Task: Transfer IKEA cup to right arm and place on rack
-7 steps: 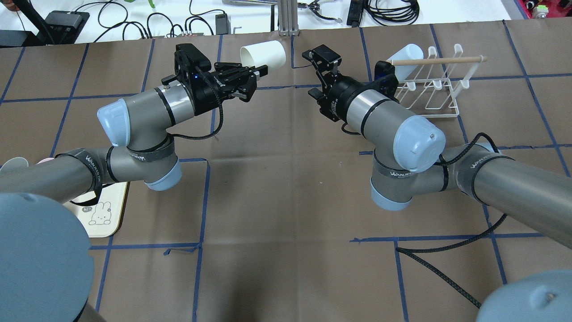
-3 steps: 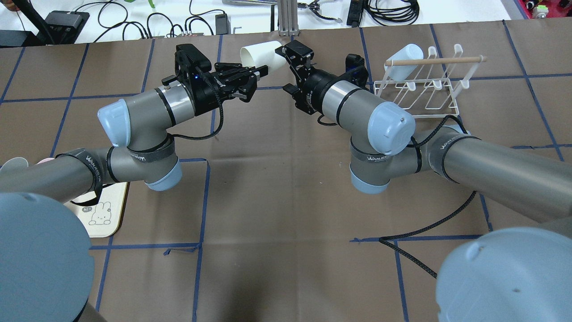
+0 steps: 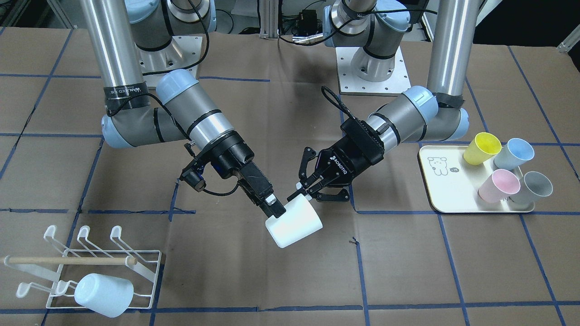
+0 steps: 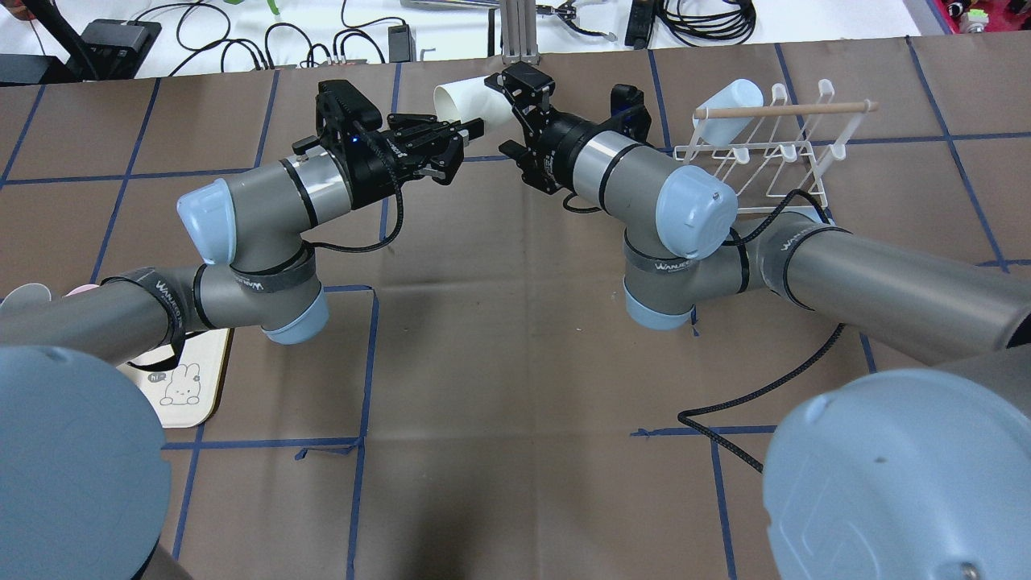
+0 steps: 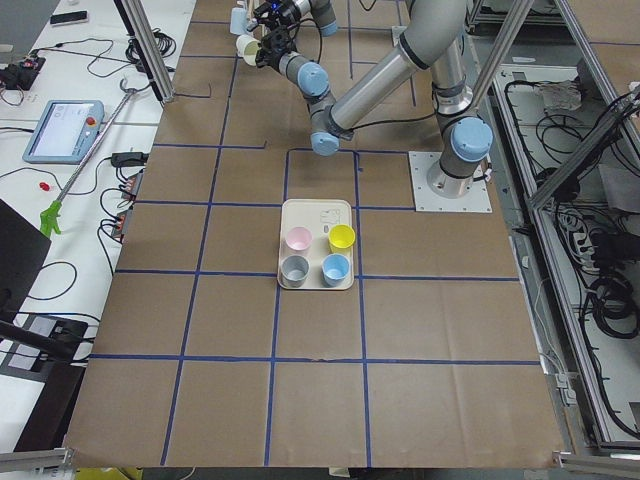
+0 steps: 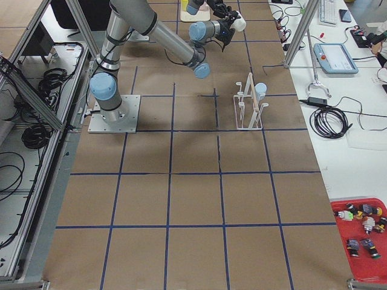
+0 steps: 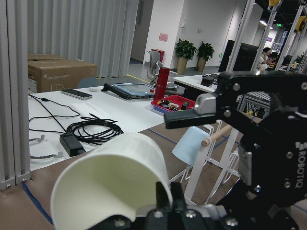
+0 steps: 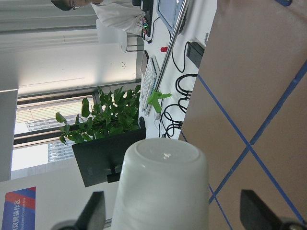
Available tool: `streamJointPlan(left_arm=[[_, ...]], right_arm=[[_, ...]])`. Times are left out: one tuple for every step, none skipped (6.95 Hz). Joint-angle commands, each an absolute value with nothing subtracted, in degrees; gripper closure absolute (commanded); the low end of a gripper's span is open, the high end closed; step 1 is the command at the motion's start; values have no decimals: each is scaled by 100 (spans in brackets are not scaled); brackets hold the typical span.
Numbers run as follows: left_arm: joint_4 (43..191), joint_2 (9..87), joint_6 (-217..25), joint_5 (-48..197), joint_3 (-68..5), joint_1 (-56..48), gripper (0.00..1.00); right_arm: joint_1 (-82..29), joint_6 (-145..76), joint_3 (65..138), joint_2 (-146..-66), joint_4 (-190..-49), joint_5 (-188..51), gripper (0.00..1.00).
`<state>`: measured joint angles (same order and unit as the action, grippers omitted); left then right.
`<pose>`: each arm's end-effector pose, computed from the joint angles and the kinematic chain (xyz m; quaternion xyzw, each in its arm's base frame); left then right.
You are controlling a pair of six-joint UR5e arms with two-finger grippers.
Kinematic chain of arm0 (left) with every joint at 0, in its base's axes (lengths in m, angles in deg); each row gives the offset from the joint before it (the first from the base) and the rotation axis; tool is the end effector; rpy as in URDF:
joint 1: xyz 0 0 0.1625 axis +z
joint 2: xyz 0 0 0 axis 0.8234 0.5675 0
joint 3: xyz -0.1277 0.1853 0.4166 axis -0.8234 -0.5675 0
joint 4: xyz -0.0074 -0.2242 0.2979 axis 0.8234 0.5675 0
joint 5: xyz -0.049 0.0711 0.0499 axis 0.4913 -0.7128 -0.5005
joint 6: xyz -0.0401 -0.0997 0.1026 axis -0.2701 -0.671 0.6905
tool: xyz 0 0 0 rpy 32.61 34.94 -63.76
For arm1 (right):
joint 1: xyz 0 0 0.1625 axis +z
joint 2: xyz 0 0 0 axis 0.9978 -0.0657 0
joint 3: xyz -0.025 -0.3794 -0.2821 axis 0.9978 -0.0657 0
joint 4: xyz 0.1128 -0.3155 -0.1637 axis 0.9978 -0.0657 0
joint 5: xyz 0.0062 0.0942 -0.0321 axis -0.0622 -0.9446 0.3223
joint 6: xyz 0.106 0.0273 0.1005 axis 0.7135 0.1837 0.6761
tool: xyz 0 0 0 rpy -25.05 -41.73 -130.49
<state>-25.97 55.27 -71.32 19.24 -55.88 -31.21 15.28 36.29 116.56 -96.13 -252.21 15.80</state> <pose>-0.2246 -0.5581 0.3642 -0.2963 -0.7282 0.5158 0.3404 0.3254 -0.5736 0.3606 0.3751 0.7108 -0.2095 0.5570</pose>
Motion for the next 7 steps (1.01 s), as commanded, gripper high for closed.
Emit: streamJointPlan(left_arm=[[-2600, 5527, -7132, 1924, -5592, -3124, 96], [-2600, 5527, -7132, 1924, -5592, -3124, 96], [-2600, 5527, -7132, 1924, -5592, -3132, 96], [-2600, 5527, -7132, 1932, -5592, -3124, 96], [-2600, 5527, -7132, 1924, -5592, -3132, 96], [-2600, 5536, -7132, 1932, -5592, -3124, 96], [-2600, 5536, -7132, 1924, -5592, -3132, 96]], right_arm=[[1519, 3629, 11576, -9511, -25216, 1550, 2], [1511, 3629, 11558, -9511, -25216, 1550, 2], [1519, 3629, 11497, -9494, -25216, 1559, 2], [1519, 3629, 11436, -9450, -25216, 1559, 2], [1528, 3629, 11418, -9441, -25216, 1568, 2], [1537, 3629, 11374, -9423, -25207, 1568, 2], [1563, 3638, 11287, -9336, -25207, 1568, 3]])
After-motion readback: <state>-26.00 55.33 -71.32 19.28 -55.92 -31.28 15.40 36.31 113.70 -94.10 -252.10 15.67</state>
